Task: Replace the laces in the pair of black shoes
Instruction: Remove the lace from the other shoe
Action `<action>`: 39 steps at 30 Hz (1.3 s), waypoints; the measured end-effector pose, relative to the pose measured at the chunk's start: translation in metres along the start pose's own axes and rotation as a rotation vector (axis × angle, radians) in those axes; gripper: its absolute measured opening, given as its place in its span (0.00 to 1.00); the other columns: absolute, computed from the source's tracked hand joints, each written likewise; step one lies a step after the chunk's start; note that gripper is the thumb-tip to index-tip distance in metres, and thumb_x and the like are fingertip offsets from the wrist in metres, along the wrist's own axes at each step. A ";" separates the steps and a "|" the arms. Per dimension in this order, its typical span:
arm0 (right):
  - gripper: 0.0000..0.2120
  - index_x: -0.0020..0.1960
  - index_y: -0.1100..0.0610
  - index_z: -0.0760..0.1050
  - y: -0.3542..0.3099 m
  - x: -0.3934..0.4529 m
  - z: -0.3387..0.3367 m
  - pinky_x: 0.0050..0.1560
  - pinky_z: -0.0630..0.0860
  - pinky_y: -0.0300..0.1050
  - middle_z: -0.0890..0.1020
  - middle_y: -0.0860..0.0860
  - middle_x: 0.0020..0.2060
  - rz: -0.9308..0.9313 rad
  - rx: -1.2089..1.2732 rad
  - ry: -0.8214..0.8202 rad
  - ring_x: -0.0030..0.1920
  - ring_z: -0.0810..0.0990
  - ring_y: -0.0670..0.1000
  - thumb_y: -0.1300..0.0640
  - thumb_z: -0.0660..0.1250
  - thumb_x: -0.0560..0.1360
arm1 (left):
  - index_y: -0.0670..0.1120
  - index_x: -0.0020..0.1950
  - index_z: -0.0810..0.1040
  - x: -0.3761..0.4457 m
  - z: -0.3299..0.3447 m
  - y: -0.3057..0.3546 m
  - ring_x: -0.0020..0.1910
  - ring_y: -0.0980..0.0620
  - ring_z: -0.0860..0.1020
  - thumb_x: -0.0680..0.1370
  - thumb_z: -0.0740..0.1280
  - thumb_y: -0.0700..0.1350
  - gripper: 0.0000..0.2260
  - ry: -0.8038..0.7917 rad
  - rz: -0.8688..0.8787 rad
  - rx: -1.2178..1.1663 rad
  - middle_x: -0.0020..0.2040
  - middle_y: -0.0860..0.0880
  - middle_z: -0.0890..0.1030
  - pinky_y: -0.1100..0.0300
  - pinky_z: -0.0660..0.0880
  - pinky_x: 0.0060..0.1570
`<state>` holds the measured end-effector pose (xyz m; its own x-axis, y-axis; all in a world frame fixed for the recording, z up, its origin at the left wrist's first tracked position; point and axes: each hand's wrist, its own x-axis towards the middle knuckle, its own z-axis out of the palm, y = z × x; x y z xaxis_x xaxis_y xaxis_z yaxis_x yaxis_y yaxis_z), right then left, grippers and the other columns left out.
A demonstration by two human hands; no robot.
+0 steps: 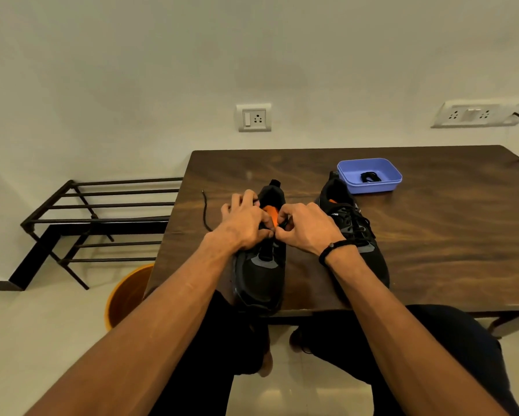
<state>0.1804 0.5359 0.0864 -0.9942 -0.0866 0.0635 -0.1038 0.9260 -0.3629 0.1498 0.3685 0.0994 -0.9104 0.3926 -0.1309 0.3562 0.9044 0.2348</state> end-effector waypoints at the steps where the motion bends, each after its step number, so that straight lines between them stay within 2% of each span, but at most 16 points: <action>1: 0.10 0.47 0.47 0.78 0.000 0.000 0.000 0.44 0.83 0.54 0.84 0.48 0.40 -0.003 -0.002 0.003 0.46 0.82 0.53 0.42 0.70 0.72 | 0.62 0.54 0.83 0.002 -0.001 0.000 0.69 0.43 0.60 0.78 0.71 0.60 0.07 0.029 0.018 0.021 0.69 0.48 0.62 0.42 0.61 0.71; 5: 0.10 0.46 0.46 0.77 -0.001 0.000 -0.001 0.43 0.83 0.54 0.83 0.46 0.38 0.004 -0.014 0.016 0.44 0.82 0.52 0.41 0.70 0.72 | 0.61 0.53 0.85 0.003 -0.008 -0.006 0.67 0.44 0.63 0.78 0.71 0.58 0.06 0.231 -0.061 -0.111 0.67 0.48 0.65 0.44 0.67 0.67; 8: 0.10 0.45 0.47 0.77 -0.002 0.000 -0.001 0.43 0.83 0.54 0.83 0.45 0.37 0.024 -0.023 0.015 0.44 0.82 0.51 0.41 0.70 0.72 | 0.60 0.49 0.84 0.004 -0.013 -0.024 0.68 0.43 0.68 0.79 0.71 0.54 0.03 0.406 -0.291 -0.325 0.67 0.46 0.70 0.43 0.73 0.64; 10: 0.09 0.45 0.47 0.77 -0.003 0.000 -0.002 0.45 0.83 0.54 0.83 0.45 0.37 0.035 -0.032 0.007 0.44 0.82 0.51 0.42 0.71 0.72 | 0.61 0.47 0.83 0.003 -0.016 -0.037 0.65 0.43 0.74 0.80 0.70 0.52 0.04 0.572 -0.446 -0.450 0.65 0.45 0.77 0.50 0.74 0.62; 12: 0.09 0.45 0.47 0.78 -0.004 0.001 -0.003 0.46 0.83 0.54 0.83 0.45 0.38 0.057 -0.029 -0.012 0.45 0.81 0.51 0.43 0.71 0.72 | 0.56 0.53 0.84 0.000 -0.019 -0.047 0.67 0.40 0.72 0.82 0.67 0.51 0.06 0.660 -0.601 -0.535 0.66 0.42 0.76 0.49 0.71 0.60; 15: 0.06 0.45 0.49 0.80 -0.008 0.001 -0.004 0.44 0.83 0.54 0.83 0.48 0.40 0.098 0.010 -0.070 0.43 0.81 0.53 0.47 0.69 0.74 | 0.54 0.67 0.79 -0.006 -0.016 -0.044 0.74 0.36 0.62 0.81 0.68 0.54 0.15 0.405 -0.743 -0.554 0.75 0.39 0.64 0.40 0.66 0.70; 17: 0.08 0.45 0.52 0.82 -0.014 0.001 0.000 0.41 0.82 0.51 0.83 0.53 0.40 0.110 0.045 -0.130 0.40 0.82 0.57 0.52 0.64 0.76 | 0.56 0.78 0.66 -0.010 -0.011 -0.038 0.78 0.33 0.55 0.78 0.70 0.61 0.30 0.186 -0.775 -0.449 0.80 0.36 0.54 0.35 0.59 0.75; 19: 0.11 0.46 0.53 0.81 -0.022 0.000 0.007 0.39 0.80 0.50 0.84 0.55 0.38 0.105 0.118 -0.181 0.38 0.83 0.56 0.54 0.60 0.78 | 0.57 0.81 0.57 -0.009 -0.007 -0.036 0.80 0.30 0.51 0.77 0.71 0.62 0.37 0.112 -0.750 -0.358 0.82 0.34 0.48 0.33 0.55 0.76; 20: 0.11 0.46 0.53 0.80 -0.025 -0.001 0.010 0.39 0.80 0.49 0.84 0.54 0.36 0.104 0.174 -0.200 0.37 0.84 0.54 0.54 0.59 0.80 | 0.58 0.81 0.58 -0.008 -0.006 -0.036 0.79 0.32 0.55 0.78 0.71 0.60 0.35 0.132 -0.677 -0.349 0.81 0.34 0.53 0.36 0.59 0.76; 23: 0.12 0.45 0.55 0.79 -0.031 -0.003 0.015 0.39 0.81 0.49 0.84 0.52 0.33 0.092 0.221 -0.233 0.35 0.84 0.50 0.50 0.65 0.82 | 0.58 0.76 0.69 -0.007 -0.002 -0.032 0.57 0.51 0.78 0.82 0.68 0.47 0.23 0.148 -0.229 -0.453 0.62 0.46 0.81 0.57 0.75 0.57; 26: 0.13 0.39 0.58 0.78 -0.032 -0.002 0.020 0.40 0.81 0.57 0.83 0.55 0.33 0.070 0.201 -0.164 0.37 0.82 0.55 0.55 0.66 0.81 | 0.56 0.68 0.79 -0.005 0.000 -0.027 0.47 0.54 0.80 0.83 0.65 0.41 0.16 -0.013 0.005 -0.376 0.50 0.52 0.83 0.61 0.75 0.50; 30: 0.13 0.38 0.60 0.77 -0.035 -0.008 0.026 0.36 0.76 0.53 0.80 0.54 0.31 0.113 0.332 -0.051 0.34 0.79 0.54 0.57 0.66 0.80 | 0.56 0.50 0.82 0.002 0.005 -0.024 0.49 0.50 0.81 0.80 0.69 0.46 0.04 0.026 -0.038 -0.295 0.45 0.53 0.81 0.53 0.78 0.53; 33: 0.08 0.40 0.58 0.77 -0.039 -0.014 0.028 0.31 0.69 0.45 0.74 0.50 0.27 0.437 0.965 0.019 0.28 0.71 0.49 0.60 0.67 0.79 | 0.57 0.44 0.79 0.004 0.006 -0.017 0.47 0.50 0.81 0.79 0.70 0.47 0.07 0.097 -0.064 -0.288 0.45 0.52 0.81 0.53 0.78 0.52; 36: 0.11 0.34 0.55 0.72 -0.033 -0.020 0.026 0.28 0.66 0.41 0.65 0.48 0.21 0.743 1.524 0.023 0.23 0.61 0.47 0.59 0.67 0.75 | 0.57 0.44 0.79 0.007 0.009 -0.010 0.48 0.49 0.82 0.79 0.70 0.47 0.06 0.091 -0.086 -0.296 0.47 0.52 0.82 0.52 0.80 0.53; 38: 0.15 0.33 0.54 0.71 -0.024 -0.023 0.026 0.27 0.66 0.40 0.65 0.47 0.20 0.779 1.534 0.001 0.22 0.61 0.46 0.57 0.71 0.75 | 0.58 0.44 0.79 0.007 0.009 -0.007 0.48 0.50 0.82 0.79 0.71 0.48 0.06 0.057 -0.081 -0.315 0.48 0.52 0.82 0.52 0.81 0.54; 39: 0.16 0.33 0.54 0.71 -0.021 -0.024 0.025 0.27 0.67 0.40 0.68 0.46 0.21 0.746 1.379 0.003 0.23 0.64 0.46 0.56 0.74 0.75 | 0.59 0.44 0.79 0.007 0.008 -0.005 0.48 0.50 0.82 0.80 0.71 0.49 0.06 0.045 -0.074 -0.305 0.49 0.51 0.83 0.51 0.81 0.54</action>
<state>0.2061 0.5098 0.0694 -0.8306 0.2229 -0.5103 0.4471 -0.2796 -0.8497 0.1437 0.3680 0.0892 -0.9422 0.3139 -0.1173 0.2155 0.8354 0.5056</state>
